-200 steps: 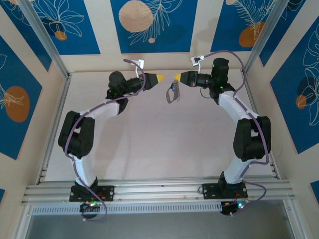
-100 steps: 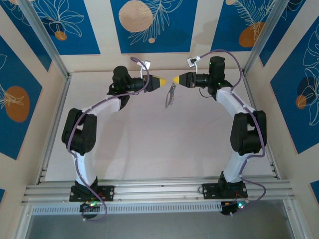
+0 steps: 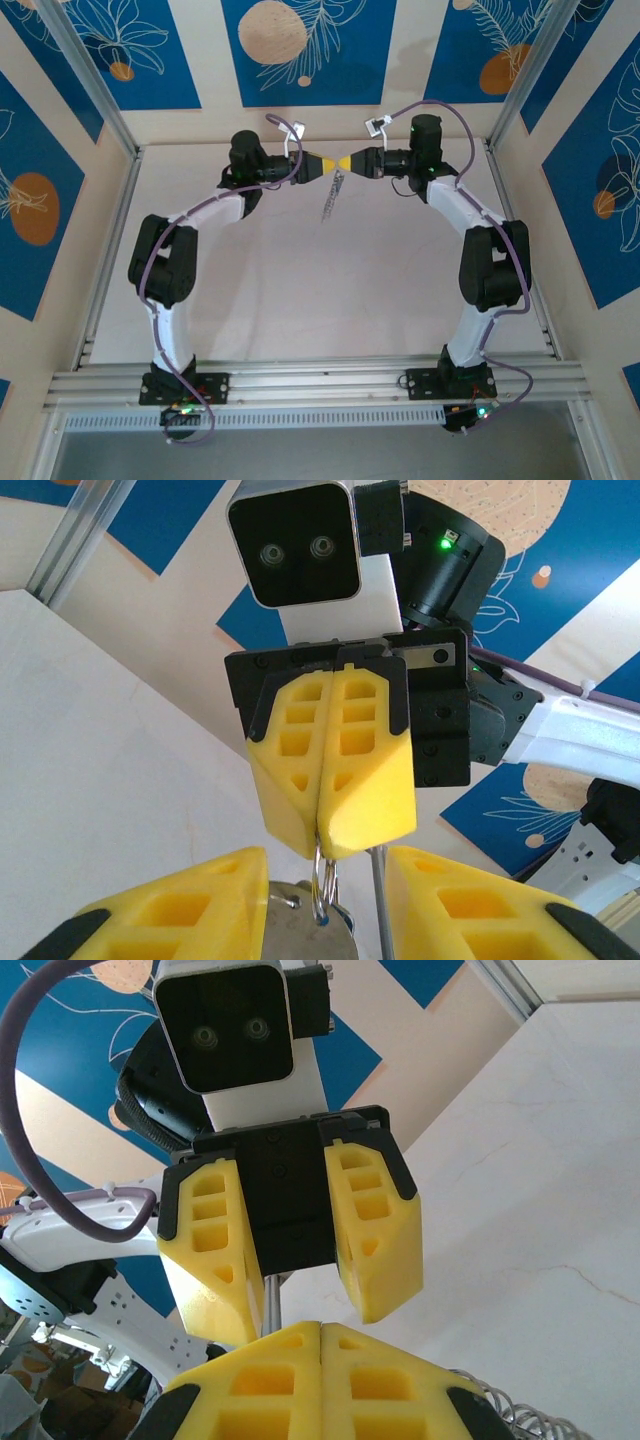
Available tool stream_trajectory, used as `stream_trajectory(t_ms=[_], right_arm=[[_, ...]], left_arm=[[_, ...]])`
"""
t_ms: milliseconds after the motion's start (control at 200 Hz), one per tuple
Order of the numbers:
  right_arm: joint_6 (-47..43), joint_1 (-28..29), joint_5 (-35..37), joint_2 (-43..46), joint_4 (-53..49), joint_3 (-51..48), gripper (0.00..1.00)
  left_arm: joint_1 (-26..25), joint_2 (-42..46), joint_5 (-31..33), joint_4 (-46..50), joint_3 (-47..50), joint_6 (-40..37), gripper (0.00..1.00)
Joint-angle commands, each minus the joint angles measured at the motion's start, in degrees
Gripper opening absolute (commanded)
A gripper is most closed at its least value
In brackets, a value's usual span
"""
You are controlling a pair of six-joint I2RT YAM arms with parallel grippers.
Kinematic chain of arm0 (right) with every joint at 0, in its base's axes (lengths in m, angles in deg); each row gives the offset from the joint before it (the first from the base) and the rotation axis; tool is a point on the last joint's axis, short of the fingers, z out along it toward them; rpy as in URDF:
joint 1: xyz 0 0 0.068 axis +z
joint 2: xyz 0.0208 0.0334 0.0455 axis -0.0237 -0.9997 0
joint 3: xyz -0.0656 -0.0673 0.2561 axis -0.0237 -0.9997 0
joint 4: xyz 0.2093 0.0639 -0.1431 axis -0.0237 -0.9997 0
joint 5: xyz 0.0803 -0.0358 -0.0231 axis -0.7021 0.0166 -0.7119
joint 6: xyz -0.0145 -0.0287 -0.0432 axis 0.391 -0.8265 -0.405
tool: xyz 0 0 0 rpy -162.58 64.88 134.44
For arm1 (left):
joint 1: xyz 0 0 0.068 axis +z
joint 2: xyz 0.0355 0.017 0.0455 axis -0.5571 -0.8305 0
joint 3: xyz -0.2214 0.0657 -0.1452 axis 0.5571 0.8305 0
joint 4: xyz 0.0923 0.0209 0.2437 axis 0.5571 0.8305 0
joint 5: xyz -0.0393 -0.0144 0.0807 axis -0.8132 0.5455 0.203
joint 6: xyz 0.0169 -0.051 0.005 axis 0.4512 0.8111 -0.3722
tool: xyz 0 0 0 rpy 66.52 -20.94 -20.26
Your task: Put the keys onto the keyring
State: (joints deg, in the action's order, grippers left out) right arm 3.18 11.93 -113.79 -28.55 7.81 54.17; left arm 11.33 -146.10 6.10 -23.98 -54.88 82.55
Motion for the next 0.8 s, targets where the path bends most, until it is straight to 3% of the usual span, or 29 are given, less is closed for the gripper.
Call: stream_trajectory(t_ms=[0,585,795], right_arm=[[0.58,0.50,-1.92,-0.43,0.80,1.32,0.00],[1.97,0.06,-0.29,-0.67,1.94,1.21,0.00],[2.48,0.15,-0.24,-0.96,2.47,1.21,0.00]], left_arm=[[-0.15,-0.81,-1.87,-0.16,-2.27,-1.91,0.35],[-0.92,-0.42,-3.96,-3.75,-0.59,0.02,0.32],[-1.30,-1.04,-5.05,-5.45,-1.22,1.28,0.19]])
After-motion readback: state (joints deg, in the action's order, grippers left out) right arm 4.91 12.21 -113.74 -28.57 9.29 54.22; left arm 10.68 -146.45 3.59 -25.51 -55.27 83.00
